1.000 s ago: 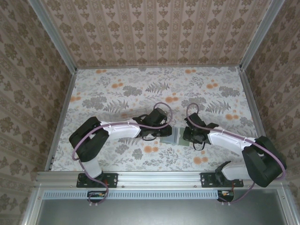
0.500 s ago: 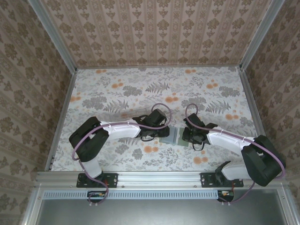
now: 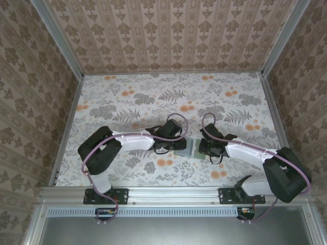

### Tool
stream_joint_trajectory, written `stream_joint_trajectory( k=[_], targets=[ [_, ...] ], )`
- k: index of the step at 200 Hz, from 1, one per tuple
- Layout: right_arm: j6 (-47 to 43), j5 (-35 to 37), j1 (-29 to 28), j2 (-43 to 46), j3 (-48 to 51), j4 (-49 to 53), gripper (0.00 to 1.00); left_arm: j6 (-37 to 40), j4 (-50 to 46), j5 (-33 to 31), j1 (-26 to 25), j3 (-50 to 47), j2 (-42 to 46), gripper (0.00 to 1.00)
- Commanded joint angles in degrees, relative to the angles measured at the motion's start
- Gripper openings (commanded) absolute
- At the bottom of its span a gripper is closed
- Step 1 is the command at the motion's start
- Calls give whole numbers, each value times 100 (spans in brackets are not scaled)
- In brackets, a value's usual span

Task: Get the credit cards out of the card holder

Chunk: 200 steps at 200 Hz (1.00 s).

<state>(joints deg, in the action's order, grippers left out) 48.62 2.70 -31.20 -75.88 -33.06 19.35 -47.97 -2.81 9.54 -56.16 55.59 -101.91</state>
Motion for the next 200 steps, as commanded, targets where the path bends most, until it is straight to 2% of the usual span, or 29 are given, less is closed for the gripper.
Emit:
stream_joint_trajectory(
  k=[1,28,48,58,137,200],
  targets=[
    [68,63,-26,-135,-16,101,26,-88,216,319,-1,-91,-162,36],
    [73,49,-26,-147,-8,85,26,-169,535,565,0,-177,-147,40],
    [67,54,-28,-165,10,77,26,-217,757,708,0,-250,-102,54],
    [64,55,-26,-181,10,64,26,-235,864,770,8,-285,-72,57],
    [51,71,-18,-183,-34,100,26,-405,1687,1307,33,-427,56,60],
    [44,98,-9,-160,-17,106,26,-433,2042,1465,35,-539,262,60]
  ],
)
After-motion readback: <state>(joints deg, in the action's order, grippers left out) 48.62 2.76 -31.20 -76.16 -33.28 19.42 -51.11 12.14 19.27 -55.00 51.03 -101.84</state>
